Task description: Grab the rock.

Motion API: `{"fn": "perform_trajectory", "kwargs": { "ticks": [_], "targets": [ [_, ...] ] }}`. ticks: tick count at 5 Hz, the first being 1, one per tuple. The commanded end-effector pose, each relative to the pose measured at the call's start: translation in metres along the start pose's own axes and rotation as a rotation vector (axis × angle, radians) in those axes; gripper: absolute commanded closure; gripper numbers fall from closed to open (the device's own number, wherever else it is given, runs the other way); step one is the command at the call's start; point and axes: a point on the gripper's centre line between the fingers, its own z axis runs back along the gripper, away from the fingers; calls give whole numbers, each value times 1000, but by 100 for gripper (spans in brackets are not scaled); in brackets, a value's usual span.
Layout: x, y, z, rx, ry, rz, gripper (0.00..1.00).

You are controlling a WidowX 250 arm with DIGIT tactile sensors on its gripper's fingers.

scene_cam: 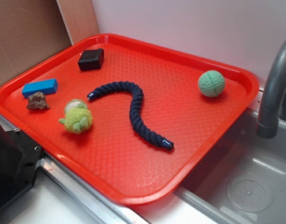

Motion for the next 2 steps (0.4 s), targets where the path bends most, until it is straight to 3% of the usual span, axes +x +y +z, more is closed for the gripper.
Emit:
{"fn": "perform_trajectory", "kwargs": {
  "ticks": [1,2],
  "targets": [
    [0,0,0,0,0,0,0],
    [9,31,-48,115,5,-92,0]
  ]
}}
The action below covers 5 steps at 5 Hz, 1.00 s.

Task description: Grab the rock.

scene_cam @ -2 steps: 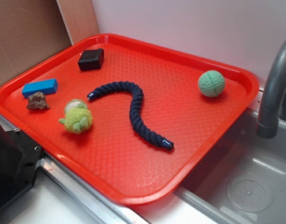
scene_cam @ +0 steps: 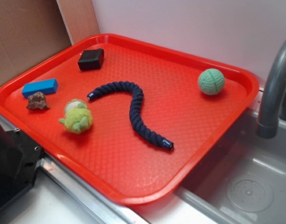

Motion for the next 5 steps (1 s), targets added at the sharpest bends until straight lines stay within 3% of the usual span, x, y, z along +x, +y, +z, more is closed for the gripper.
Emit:
{"fn": "perform_trajectory", "kwargs": {
  "ticks": [1,2,3,4,5],
  "targets": [
    [15,51,-58,112,-58,-102,0],
    [17,63,-76,89,-104,-254,0],
    [16,87,-104,63,-100,-242,0],
    [14,107,-135,33,-60,-278,0],
    [14,117,-160,72,16,-273,0]
  ]
}}
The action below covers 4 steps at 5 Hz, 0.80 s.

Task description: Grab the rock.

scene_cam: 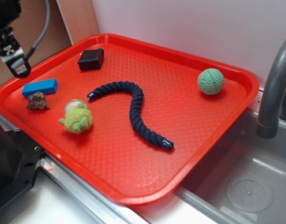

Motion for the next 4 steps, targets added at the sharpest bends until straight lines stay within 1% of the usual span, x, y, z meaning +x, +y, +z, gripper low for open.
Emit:
{"fn": "perform_trajectory", "kwargs": {
  "ticks": [1,2,3,4],
  "targets": [
    [-3,14,-41,42,22,-52,0],
    [-4,6,-53,29,0,-73,0],
    [-2,-2,-62,33,-9,-94,0],
    [-1,-4,-72,13,0,-91,0]
  ]
}}
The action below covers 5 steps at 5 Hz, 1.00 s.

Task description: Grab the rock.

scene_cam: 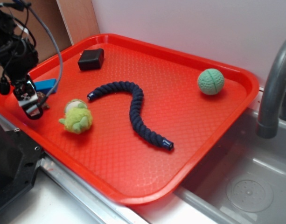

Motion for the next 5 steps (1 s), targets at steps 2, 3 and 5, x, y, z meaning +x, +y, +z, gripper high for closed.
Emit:
{"fn": "perform_trajectory", "kwargs": {
  "ticks": [2,3,5],
  "targets": [
    [13,-9,-24,-42,38,-22,0],
    [16,-23,-11,-65,29,-6,0],
    [23,-12,63,79,-43,169,0]
  ]
}}
